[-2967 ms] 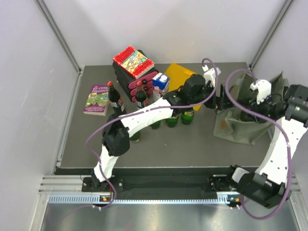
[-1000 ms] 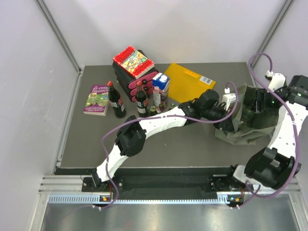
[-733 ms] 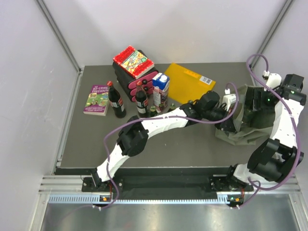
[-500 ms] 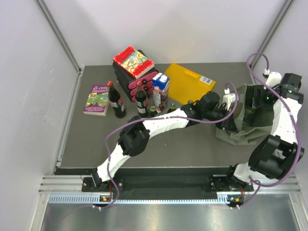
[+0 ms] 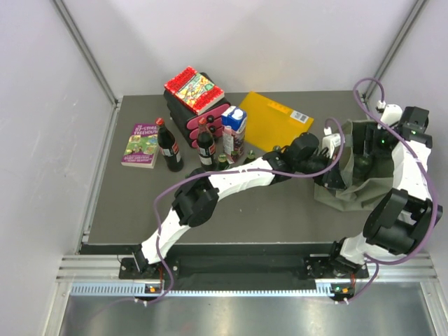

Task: Take the beverage out of the canvas bag
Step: Take out the drink from the canvas bag.

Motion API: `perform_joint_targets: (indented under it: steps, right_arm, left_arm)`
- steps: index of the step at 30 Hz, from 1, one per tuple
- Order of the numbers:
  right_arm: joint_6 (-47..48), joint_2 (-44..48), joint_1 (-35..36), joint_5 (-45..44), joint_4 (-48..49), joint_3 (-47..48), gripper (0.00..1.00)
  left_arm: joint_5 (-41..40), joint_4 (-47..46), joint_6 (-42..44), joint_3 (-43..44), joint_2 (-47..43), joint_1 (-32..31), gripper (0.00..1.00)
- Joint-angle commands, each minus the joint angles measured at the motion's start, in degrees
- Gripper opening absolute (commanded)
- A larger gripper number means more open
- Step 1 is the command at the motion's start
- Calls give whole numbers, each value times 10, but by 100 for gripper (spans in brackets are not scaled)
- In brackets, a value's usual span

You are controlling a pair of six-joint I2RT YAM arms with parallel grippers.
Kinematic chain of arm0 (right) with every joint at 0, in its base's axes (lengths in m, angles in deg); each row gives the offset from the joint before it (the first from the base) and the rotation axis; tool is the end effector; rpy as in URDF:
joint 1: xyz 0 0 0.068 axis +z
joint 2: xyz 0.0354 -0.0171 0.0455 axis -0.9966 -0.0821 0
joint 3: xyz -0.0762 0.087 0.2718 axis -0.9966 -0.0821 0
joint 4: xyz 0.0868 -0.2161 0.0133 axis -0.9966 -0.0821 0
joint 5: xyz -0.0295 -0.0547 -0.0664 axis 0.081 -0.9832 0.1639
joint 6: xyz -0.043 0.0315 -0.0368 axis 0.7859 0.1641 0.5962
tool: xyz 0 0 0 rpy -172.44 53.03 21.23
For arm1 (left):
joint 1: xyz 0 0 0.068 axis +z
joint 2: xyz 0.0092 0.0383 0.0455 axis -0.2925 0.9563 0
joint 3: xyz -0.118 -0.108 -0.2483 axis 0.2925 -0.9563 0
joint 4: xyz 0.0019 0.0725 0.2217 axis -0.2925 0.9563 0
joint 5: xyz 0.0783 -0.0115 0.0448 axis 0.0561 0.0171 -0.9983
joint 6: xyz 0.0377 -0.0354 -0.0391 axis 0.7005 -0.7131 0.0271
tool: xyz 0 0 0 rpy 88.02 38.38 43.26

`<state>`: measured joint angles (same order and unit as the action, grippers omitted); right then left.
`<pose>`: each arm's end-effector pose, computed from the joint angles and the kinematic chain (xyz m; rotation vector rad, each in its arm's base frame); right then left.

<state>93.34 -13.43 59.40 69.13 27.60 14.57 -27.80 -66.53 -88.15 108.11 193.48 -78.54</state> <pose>0.2676 -0.1141 0.3208 -0.0120 2.4257 -0.0131 0.2381 -0.4995 0.2854 0.9081 2.0054 -1.6829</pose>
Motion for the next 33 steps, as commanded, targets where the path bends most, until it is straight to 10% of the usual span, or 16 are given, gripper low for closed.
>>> perform_joint_targets:
  steps: [1,12,19,22,33]
  right_arm:
    - [-13,-7,3,-9,4,-10,54]
    - [-14,-4,7,-7,1,-32,49]
    - [1,-11,7,39,-28,-12,14]
    - [26,11,7,72,-42,15,0]
    - [110,81,5,127,-136,178,0]
  left_arm:
    - [-44,12,8,-1,18,0,11]
    - [-60,42,15,-8,5,1,13]
    - [-73,59,17,-7,-5,1,17]
    - [-78,73,20,-7,-15,6,24]
    - [-120,76,68,-51,-116,51,68]
